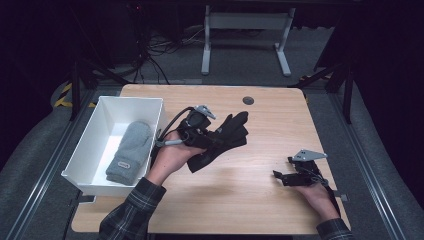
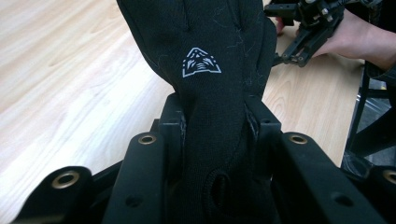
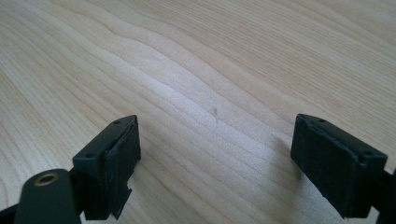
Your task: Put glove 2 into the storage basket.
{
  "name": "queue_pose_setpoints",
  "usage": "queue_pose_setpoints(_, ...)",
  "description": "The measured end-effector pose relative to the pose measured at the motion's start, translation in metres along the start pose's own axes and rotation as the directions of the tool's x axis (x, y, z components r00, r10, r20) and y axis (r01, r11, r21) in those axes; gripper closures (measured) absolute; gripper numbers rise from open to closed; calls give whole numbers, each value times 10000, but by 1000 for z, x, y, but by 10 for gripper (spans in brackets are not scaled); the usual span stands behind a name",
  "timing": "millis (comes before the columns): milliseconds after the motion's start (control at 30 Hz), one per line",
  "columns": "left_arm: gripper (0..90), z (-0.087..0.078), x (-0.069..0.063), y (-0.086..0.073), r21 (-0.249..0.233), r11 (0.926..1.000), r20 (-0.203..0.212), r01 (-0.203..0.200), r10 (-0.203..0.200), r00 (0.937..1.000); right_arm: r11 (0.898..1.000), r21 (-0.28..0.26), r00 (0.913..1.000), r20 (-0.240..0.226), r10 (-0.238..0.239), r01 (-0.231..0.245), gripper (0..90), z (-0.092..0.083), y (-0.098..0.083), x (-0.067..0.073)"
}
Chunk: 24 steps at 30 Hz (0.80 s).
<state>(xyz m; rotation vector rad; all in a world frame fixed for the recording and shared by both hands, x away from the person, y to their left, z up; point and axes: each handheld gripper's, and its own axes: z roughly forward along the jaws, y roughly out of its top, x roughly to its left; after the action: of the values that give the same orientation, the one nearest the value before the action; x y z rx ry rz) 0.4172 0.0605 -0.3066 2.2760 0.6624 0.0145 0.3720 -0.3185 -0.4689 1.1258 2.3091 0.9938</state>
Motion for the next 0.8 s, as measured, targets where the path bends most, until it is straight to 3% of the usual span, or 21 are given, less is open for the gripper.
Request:
queue_pose_setpoints(367,666,-50,18,-14,-503,9978,-878,430,-473,9950,10000,35,10000,-31,-22,22,137,0,0,0)
queue_pose_setpoints(433,665,-58,23,-18,-557,9971,-1023,524,-579,9931,9999,134,10000,33,-21,20,73,1,1,1)
queue_pose_setpoints(667,665,-86,38,-36,-884,9904,-1641,1058,-1193,9792,9992,392,9999,-54,-104,107,0,4,2,3)
queue_pose_setpoints(800,665,-103,49,-50,-1040,9845,-2133,1409,-1604,9637,9992,402,9999,-76,-87,91,1,4,2,3)
